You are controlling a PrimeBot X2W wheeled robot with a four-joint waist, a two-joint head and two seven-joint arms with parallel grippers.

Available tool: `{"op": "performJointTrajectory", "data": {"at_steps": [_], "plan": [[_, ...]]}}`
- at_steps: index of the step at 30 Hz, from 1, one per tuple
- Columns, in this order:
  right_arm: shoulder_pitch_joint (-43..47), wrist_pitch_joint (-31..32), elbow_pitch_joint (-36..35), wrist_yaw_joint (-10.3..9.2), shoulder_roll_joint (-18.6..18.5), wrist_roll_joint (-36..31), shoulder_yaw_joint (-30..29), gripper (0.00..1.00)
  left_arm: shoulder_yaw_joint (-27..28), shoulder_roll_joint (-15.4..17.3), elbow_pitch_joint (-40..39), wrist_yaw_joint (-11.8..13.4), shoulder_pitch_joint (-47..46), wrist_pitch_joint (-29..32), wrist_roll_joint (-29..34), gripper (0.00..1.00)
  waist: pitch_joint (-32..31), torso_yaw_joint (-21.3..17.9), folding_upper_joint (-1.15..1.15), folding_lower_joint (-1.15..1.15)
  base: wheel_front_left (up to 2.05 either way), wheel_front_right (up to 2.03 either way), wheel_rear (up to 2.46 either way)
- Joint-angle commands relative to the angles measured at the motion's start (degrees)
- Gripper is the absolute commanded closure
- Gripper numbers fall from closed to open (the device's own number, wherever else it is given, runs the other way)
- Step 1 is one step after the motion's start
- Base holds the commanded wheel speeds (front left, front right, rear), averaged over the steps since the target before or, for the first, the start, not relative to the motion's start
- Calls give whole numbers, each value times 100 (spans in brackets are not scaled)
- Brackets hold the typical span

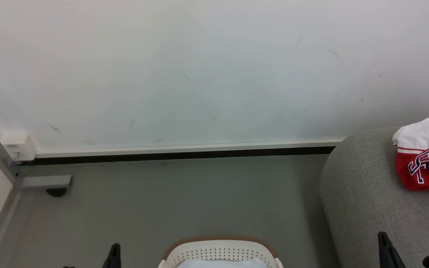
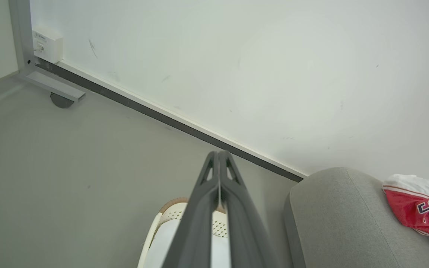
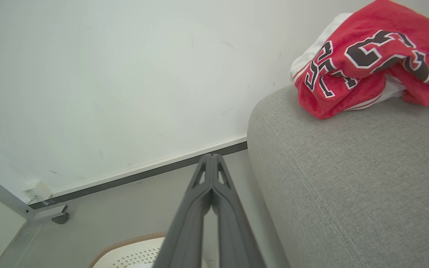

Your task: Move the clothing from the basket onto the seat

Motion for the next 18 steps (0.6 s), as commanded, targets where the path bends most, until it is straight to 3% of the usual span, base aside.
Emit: {"op": "performJointTrajectory", "data": {"at_steps": [1, 18], "plan": [[-198, 70, -134, -2, -51, 345, -29, 100, 86, 9, -114, -37, -186, 84, -300, 100, 8, 3, 0, 0, 0, 0, 0], [-317, 420, -263, -4, -66, 1796, -127, 100, 358, -43, -193, -110, -356, 442, -1544, 100, 63, 21, 0, 0, 0, 0, 0]]}}
